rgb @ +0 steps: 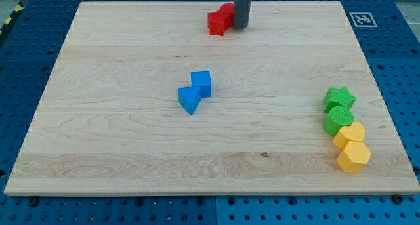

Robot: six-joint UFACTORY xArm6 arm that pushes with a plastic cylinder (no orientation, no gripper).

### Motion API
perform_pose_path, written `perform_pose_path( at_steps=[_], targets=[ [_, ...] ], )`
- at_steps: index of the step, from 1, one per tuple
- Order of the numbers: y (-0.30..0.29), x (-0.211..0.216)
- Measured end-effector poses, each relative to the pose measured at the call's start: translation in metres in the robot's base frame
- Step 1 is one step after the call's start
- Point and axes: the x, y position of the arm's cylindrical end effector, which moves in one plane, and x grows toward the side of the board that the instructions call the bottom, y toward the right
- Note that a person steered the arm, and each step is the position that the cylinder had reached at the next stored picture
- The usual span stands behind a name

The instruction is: Move red blocks to the top centre

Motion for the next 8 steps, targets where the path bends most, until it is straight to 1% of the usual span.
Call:
perform_pose_path(
  at_steps=[1, 3, 4, 5, 6, 7, 8],
  targets=[
    [-0.011, 0.001],
    [-0.018, 0.036],
    [-0.034, 0.052],
    [-0.043, 0.037],
    [-0.049, 0.033],
    [-0.078, 0.032],
    [-0.095, 0.027]
  ],
)
